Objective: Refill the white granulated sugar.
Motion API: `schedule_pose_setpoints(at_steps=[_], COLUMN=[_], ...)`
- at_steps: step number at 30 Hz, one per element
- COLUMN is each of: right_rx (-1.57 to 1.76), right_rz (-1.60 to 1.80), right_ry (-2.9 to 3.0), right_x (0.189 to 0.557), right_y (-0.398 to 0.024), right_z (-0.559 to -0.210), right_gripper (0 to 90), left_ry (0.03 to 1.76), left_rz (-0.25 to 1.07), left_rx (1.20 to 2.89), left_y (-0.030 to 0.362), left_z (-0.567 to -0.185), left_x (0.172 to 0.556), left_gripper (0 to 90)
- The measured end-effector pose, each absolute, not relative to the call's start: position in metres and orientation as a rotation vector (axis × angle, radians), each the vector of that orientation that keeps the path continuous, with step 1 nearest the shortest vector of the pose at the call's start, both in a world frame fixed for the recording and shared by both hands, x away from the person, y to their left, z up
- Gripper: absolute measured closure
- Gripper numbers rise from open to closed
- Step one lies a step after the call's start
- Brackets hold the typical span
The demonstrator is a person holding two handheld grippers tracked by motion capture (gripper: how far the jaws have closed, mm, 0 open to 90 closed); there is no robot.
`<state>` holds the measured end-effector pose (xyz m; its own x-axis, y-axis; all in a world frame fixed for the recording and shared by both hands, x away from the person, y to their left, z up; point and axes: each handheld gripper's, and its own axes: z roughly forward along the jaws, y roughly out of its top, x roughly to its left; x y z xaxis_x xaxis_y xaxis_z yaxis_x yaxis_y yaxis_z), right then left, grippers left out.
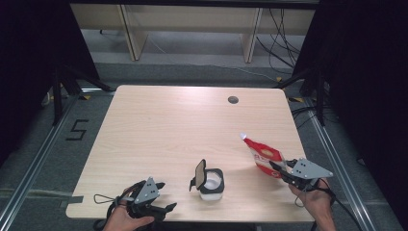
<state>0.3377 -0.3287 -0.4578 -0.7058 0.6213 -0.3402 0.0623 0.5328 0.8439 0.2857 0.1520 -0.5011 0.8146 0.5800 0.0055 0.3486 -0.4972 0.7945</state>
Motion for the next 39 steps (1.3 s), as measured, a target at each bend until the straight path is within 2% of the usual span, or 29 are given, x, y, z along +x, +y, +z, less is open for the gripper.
schedule_pose_setpoints(at_steps=[23,31,33,39], right_rx=[0.786,0.947,1.012,1.138], right_rz=[1.218,1.165,1.161,1.169], right_ry=[2.077,2.098,2.101,2.073], right_x=[0.331,0.323,0.319,0.304], right_y=[-0.364,-0.360,-0.360,-0.361], right_z=[-0.470,-0.467,-0.468,-0.463], right_gripper=[75.7,53.3,48.0,39.7], left_ry=[0.679,0.677,0.697,0.697], left_rz=[0.353,0.324,0.331,0.315], left_rx=[2.136,2.148,2.101,2.092], left_y=[0.152,0.152,0.150,0.150], left_z=[-0.501,-0.498,-0.500,-0.498], left_x=[0.285,0.284,0.284,0.283], left_gripper=[22.6,22.6,22.6,22.6])
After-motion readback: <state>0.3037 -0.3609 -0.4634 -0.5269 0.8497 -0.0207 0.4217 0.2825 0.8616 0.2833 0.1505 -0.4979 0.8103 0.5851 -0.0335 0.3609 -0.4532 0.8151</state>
